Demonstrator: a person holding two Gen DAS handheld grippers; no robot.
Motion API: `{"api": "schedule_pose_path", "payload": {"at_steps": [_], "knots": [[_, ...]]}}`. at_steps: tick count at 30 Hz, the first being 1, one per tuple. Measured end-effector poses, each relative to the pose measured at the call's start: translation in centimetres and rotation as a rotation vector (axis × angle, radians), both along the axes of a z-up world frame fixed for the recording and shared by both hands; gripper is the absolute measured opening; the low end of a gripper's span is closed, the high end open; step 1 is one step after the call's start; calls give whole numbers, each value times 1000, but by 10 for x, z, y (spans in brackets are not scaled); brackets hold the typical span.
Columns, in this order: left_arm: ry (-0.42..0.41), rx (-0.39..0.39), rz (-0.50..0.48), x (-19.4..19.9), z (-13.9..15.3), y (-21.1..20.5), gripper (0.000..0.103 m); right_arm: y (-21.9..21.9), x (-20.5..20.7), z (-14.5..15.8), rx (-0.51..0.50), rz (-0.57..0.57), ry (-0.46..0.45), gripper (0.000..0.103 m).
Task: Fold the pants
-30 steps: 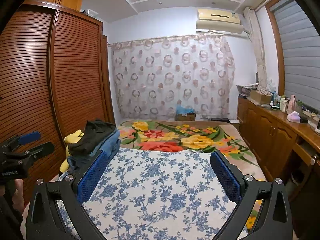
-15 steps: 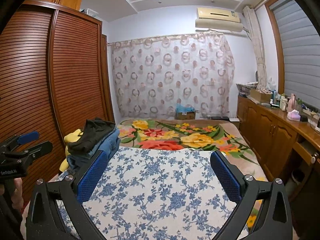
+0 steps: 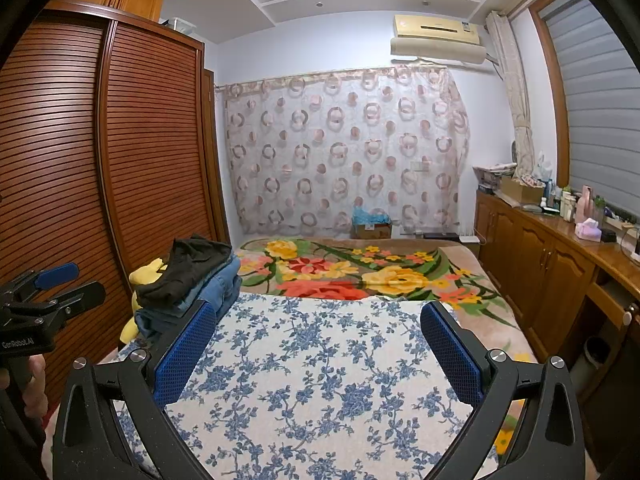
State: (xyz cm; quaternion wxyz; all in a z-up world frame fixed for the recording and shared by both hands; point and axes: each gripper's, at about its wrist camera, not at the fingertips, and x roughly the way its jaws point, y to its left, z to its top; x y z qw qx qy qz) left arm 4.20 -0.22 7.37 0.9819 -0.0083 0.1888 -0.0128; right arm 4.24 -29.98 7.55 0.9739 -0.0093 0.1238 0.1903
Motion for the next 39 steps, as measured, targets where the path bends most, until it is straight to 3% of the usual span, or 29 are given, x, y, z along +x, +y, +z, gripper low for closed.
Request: {"api": "schedule_pose_path", "payload": {"at_steps": [39], "knots": [[0, 1, 0, 0, 1, -1, 98, 2, -2, -2, 2, 2, -3, 102]]}}
